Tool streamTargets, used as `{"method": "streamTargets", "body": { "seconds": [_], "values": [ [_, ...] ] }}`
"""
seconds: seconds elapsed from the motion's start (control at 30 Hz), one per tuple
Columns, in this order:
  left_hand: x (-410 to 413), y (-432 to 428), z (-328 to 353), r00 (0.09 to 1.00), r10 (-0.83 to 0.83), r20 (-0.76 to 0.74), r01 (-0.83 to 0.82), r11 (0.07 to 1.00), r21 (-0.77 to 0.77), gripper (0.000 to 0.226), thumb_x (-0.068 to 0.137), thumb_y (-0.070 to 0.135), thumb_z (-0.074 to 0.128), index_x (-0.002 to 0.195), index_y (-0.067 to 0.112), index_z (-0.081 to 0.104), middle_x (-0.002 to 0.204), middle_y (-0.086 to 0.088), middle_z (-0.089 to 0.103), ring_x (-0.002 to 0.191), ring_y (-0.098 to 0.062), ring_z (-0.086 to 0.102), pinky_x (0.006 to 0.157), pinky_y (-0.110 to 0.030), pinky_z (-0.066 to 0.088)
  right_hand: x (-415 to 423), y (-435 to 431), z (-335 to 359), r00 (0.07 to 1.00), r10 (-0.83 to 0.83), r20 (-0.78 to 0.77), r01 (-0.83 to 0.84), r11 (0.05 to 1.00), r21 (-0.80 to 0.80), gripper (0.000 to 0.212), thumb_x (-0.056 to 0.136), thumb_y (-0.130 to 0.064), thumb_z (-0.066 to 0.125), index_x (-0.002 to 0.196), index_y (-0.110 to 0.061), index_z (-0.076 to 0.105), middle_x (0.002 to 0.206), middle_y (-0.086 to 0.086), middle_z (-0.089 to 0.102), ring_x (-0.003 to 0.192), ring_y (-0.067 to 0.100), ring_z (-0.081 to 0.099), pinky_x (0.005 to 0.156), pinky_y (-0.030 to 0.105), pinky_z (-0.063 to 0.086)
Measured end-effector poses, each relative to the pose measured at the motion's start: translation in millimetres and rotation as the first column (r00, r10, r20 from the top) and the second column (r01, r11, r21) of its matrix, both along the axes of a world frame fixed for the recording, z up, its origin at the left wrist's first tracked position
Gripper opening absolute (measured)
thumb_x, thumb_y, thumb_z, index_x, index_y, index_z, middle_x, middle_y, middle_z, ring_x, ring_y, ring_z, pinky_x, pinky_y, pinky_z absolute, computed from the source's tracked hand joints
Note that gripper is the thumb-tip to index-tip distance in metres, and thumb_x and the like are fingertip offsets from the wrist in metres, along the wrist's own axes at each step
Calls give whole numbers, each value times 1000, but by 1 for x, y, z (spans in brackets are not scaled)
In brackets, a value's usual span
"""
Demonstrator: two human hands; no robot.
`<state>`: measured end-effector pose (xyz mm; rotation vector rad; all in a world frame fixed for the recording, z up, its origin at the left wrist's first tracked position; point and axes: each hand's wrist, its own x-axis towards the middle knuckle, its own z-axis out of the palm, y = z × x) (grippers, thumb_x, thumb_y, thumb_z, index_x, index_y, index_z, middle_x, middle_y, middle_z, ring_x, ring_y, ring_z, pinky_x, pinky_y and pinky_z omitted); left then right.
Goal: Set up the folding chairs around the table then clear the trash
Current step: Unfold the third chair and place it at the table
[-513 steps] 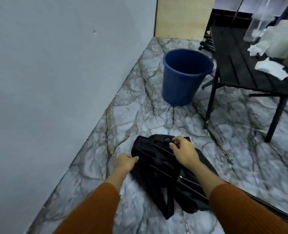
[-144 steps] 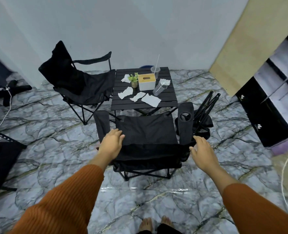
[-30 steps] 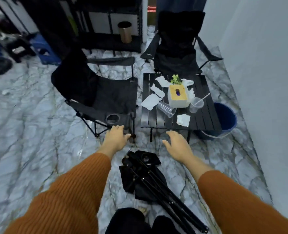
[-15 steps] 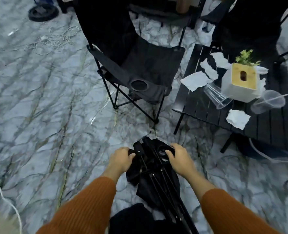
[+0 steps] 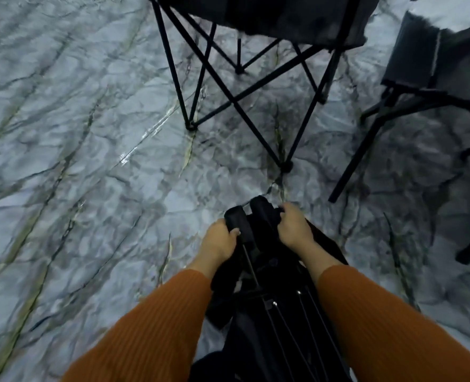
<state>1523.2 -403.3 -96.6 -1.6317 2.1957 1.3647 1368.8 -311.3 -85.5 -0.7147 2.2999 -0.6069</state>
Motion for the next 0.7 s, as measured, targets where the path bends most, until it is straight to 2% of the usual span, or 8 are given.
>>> {"method": "streamTargets", "body": {
  "seconds": [0.03, 0.1, 0.17, 0.27, 0.33, 0.47, 0.57, 0.7],
  "values": [
    [-4, -1, -6, 997, 65, -32, -64, 998, 15, 36, 95, 25, 55, 122, 1, 53, 115, -17, 64, 108, -34, 60, 77, -26, 38, -1, -7, -10, 1000, -7, 19, 7, 1000, -3, 40, 89, 0, 38, 126, -11, 51, 118, 14, 61, 107, 34, 58, 89, 39, 49],
    [-12, -5, -19, 977, 193, -86, -188, 980, 63, 39, 92, 22, 59, 123, 0, 52, 116, -17, 65, 110, -32, 60, 79, -24, 40, -5, -21, -28, 993, -34, 116, 32, 999, 17, 40, 97, -5, 37, 137, -4, 40, 128, 21, 54, 116, 36, 53, 84, 31, 40],
    [-19, -12, -28, 937, 326, -123, -306, 940, 151, 36, 85, 20, 68, 115, 3, 57, 111, -15, 68, 102, -30, 65, 80, -28, 48, -10, -31, -39, 967, -96, 235, 95, 995, 17, 36, 100, -10, 38, 134, 2, 42, 127, 24, 55, 112, 36, 54, 79, 29, 37],
    [-23, -22, -38, 872, 465, -153, -415, 867, 275, 26, 74, 14, 78, 92, 10, 60, 95, -14, 70, 86, -30, 70, 79, -43, 59, -21, -37, -46, 874, -251, 416, 283, 959, -16, 28, 99, -17, 47, 115, 2, 59, 114, 20, 64, 95, 29, 59, 84, 36, 48],
    [-24, -24, -38, 853, 494, -169, -427, 846, 318, 22, 73, 9, 78, 82, 13, 58, 87, -11, 68, 82, -29, 70, 77, -46, 60, -27, -35, -44, 798, -274, 537, 323, 947, 3, 22, 96, -18, 55, 107, -1, 64, 107, 17, 69, 90, 27, 65, 86, 39, 54],
    [-20, -14, -9, 800, 563, -207, -465, 800, 378, 20, 77, 1, 72, 79, 16, 59, 89, -12, 68, 77, -29, 68, 73, -42, 60, -27, -27, -3, 752, -205, 626, 307, 950, -58, 9, 93, -12, 59, 102, -10, 61, 89, 7, 66, 76, 19, 64, 65, 29, 53],
    [-14, -2, 44, 780, 581, -232, -446, 776, 445, 18, 82, 0, 68, 92, 13, 60, 92, -12, 68, 78, -28, 68, 69, -38, 59, -23, -14, 54, 740, -177, 649, 294, 953, -75, 15, 93, -12, 60, 107, -9, 58, 98, 11, 67, 87, 23, 66, 73, 34, 55],
    [-2, 17, 140, 811, 516, -277, -347, 804, 483, 25, 83, -2, 67, 104, 9, 59, 84, -11, 63, 81, -31, 67, 82, -52, 58, -18, 15, 150, 738, -157, 656, 296, 949, -105, 15, 93, -22, 60, 105, -14, 63, 102, 15, 69, 89, 26, 67, 82, 43, 55]
  ]
}}
